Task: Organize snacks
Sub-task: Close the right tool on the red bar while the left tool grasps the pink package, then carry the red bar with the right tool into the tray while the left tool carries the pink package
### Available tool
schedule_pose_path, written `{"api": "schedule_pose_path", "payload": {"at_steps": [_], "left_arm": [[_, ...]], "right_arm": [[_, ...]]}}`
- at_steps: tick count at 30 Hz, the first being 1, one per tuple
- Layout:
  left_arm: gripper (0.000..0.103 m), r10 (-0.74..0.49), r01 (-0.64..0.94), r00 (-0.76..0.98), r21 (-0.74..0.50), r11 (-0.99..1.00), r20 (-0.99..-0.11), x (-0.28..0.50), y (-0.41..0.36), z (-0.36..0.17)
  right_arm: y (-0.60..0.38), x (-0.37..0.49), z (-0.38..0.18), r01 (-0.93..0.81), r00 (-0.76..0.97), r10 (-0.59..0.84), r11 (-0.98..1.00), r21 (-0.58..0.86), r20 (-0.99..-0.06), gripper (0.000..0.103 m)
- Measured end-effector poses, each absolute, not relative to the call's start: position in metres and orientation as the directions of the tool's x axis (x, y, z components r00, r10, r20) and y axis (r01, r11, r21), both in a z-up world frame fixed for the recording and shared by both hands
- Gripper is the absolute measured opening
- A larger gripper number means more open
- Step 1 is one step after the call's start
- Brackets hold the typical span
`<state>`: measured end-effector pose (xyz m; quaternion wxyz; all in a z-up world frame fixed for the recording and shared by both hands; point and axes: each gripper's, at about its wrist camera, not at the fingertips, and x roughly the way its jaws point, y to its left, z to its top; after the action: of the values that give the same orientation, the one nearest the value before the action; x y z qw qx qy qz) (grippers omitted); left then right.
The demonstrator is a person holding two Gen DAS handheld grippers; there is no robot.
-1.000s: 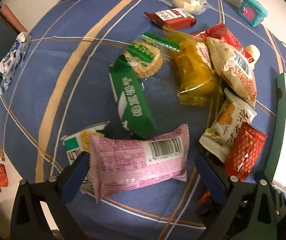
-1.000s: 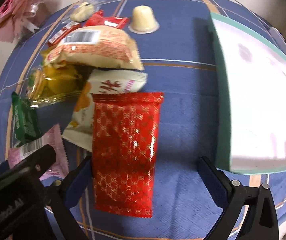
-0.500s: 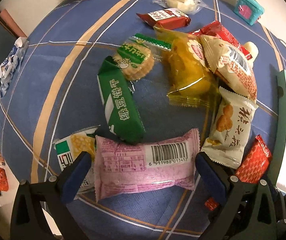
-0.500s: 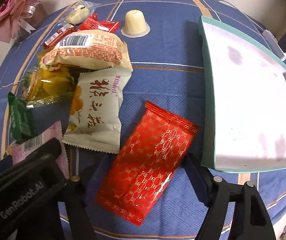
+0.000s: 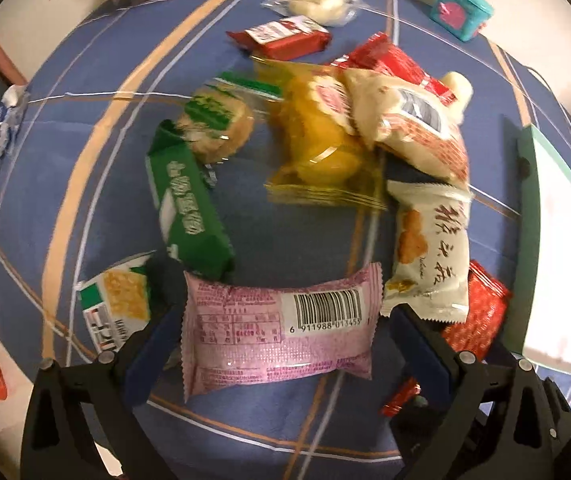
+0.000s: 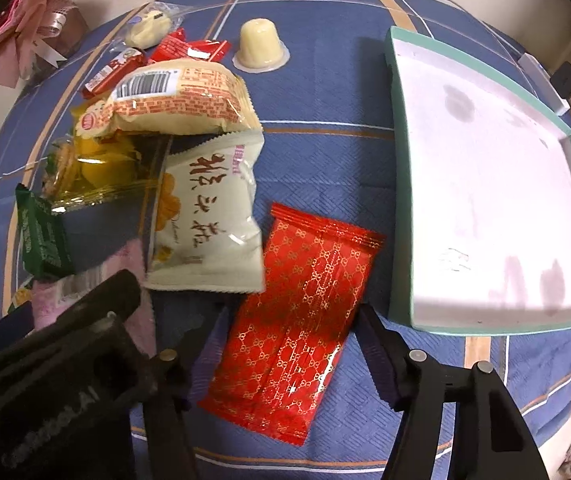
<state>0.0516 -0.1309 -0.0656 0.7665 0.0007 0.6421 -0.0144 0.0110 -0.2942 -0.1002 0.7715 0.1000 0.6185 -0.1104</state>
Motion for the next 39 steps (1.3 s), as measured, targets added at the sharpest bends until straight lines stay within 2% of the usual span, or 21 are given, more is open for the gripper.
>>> {"api": "schedule_pose_path", "payload": {"at_steps": [10,16,18,20,24,30,39], "left_arm": [[0.102,-0.079,-0.001,0.086,-0.080,0.997,-0.993,0.056,-0.147,-0.096],[0.102,-0.046,0.002,0.080,-0.046,0.999,-0.996,0.055,-0.159,-0.111],[0.098,-0.024,0.011,0.084,-0.023,1.000,-0.996,0.056,-0.164,-0.113],[0.091,-0.014,0.011,0.097,-0.013,1.000,-0.995,0.061,-0.168,-0.113],[0.083,-0.029,-0.009,0.108,-0.030,1.000,-0.994,0.062,-0.169,-0.108],[0.080,-0.051,-0.028,0.131,-0.055,0.998,-0.990,0.065,-0.166,-0.108],[0.079,-0.069,-0.064,0.248,-0.088,0.994,-0.966,0.044,-0.148,-0.052]], "right_arm": [[-0.294,0.013,-0.098,0.302,0.195,-0.045,0.953,0.016,-0.980,0.067],[-0.285,0.016,-0.101,0.282,0.195,-0.067,0.959,-0.009,-0.978,0.067],[-0.277,0.015,-0.102,0.272,0.199,-0.082,0.962,-0.026,-0.976,0.067],[-0.273,0.015,-0.100,0.264,0.207,-0.079,0.964,-0.022,-0.975,0.063],[-0.267,0.014,-0.098,0.272,0.220,-0.065,0.962,-0.003,-0.973,0.054],[-0.268,0.013,-0.091,0.279,0.235,-0.048,0.960,0.020,-0.971,0.051],[-0.277,0.006,-0.052,0.269,0.341,-0.019,0.960,0.078,-0.940,0.051]]}}
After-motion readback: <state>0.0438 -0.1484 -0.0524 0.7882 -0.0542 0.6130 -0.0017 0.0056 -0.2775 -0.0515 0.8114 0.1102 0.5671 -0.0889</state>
